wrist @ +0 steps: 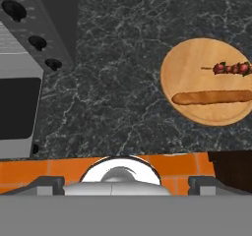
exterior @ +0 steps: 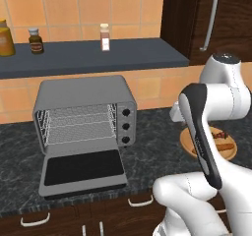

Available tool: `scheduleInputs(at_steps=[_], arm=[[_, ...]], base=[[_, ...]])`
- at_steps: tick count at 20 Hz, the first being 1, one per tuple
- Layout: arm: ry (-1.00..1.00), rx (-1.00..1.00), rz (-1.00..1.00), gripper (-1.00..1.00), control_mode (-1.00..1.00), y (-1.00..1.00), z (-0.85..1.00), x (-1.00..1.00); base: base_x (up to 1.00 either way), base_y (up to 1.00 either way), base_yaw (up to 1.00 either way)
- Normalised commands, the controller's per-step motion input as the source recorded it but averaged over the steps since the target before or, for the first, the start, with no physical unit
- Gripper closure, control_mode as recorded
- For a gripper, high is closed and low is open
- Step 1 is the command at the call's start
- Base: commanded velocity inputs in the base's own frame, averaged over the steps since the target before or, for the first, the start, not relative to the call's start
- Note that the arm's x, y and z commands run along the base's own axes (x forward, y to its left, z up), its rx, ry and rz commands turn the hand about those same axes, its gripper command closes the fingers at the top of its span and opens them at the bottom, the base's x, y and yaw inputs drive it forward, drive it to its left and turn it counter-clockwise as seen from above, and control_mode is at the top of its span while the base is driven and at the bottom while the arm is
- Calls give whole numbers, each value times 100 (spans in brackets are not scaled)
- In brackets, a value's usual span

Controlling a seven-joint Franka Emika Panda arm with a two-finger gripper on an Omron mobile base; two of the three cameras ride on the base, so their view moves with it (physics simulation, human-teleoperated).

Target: Pick up the kebab skewer and baguette bread, and place them inside the toaster oven. Close the toaster oven door and start by setting the timer.

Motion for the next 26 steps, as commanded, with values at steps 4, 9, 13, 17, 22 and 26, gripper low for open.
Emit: scheduleInputs(at_steps=[4, 9, 13, 17, 22, 26], arm=[[-20, 0, 0, -100, -100, 52, 3, -24], [-32, -1, 0, -100, -100, 100, 9, -3], [-44, 0, 0, -100, -100, 100, 5, 0], [-51, 0, 0, -100, -100, 92, 2, 0], [-27, 0, 0, -100, -100, 90, -1, 11], [-2, 0, 0, -100, -100, 56, -3, 30]], base=[[0, 0, 0], [0, 0, 0], [0, 0, 0], [0, 0, 0], [0, 0, 0], [0, 0, 0]])
